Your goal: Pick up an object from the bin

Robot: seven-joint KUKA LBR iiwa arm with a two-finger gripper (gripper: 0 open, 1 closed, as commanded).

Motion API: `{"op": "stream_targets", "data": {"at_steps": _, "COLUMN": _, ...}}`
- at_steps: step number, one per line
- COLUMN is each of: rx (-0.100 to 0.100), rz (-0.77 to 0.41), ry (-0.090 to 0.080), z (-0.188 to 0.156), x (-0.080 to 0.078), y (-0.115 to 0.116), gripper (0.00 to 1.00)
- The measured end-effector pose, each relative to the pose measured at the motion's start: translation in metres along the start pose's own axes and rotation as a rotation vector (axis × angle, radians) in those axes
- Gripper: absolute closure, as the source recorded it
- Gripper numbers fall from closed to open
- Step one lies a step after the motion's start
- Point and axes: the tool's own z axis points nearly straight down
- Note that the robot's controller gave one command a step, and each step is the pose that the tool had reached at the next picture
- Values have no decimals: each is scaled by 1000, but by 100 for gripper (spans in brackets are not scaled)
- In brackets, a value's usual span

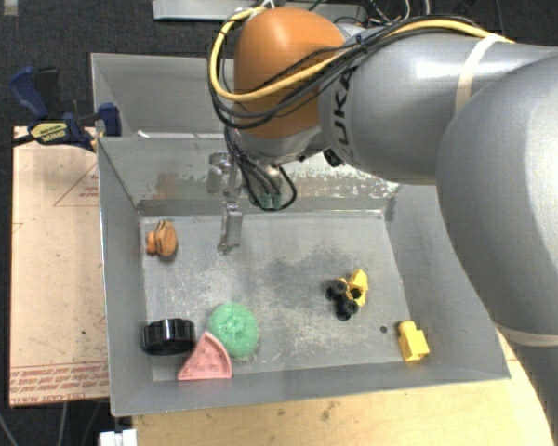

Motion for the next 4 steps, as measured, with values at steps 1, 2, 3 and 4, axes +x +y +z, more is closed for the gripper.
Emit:
{"op": "stream_targets", "data": {"at_steps": 1, "rx": -1, "rz": 3, "ry": -7, "z": -6, "x": -1, "y": -1, "gripper": 0}}
{"op": "stream_targets", "data": {"at_steps": 2, "rx": -3, "rz": 16, "ry": -11, "z": 71, "x": -4, "y": 39, "gripper": 0}}
{"op": "stream_targets", "data": {"at_steps": 3, "rx": -1, "rz": 98, "ry": -6, "z": 83, "x": -4, "y": 52, "gripper": 0}}
{"op": "stream_targets", "data": {"at_steps": 4, "rx": -3, "rz": 156, "ry": -9, "z": 68, "x": 3, "y": 77, "gripper": 0}}
